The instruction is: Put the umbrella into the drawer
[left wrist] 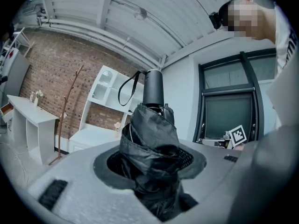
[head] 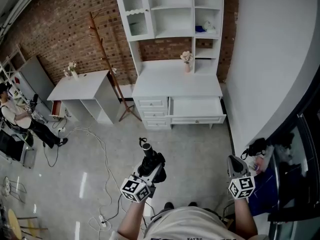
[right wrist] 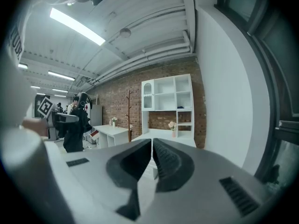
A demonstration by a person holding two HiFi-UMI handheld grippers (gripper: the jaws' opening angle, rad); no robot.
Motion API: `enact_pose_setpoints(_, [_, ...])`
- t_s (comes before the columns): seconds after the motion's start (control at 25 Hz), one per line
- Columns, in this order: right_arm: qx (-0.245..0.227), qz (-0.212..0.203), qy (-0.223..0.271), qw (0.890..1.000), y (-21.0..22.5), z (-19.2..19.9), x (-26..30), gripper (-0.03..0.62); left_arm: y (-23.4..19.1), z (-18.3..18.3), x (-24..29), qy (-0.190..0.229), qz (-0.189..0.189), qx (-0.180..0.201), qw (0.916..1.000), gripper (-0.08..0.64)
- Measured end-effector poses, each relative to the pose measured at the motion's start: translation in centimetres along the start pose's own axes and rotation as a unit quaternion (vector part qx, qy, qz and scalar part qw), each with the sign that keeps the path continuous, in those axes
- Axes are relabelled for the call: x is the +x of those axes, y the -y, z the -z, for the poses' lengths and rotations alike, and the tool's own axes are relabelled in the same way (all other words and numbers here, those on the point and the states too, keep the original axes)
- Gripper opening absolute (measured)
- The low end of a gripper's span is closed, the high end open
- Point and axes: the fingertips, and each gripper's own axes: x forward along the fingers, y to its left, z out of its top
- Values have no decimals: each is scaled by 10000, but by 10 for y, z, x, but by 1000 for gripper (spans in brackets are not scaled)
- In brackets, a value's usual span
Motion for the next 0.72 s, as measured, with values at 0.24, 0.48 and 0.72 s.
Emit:
enact_pose_setpoints(0.24, [30, -43, -12, 10000, 2, -1, 1, 34, 1, -2, 2, -18, -34, -5, 10000, 224])
enact_pose_setpoints(0.48, [111, -71, -72, 9999, 12, 6, 4, 34, 6, 0, 8, -35, -67, -2, 10000, 224])
enact_pose_setpoints(0.72, [142, -180, -209, 9995, 24, 14, 6, 35, 21, 6, 18, -63, -32, 40, 10000, 224])
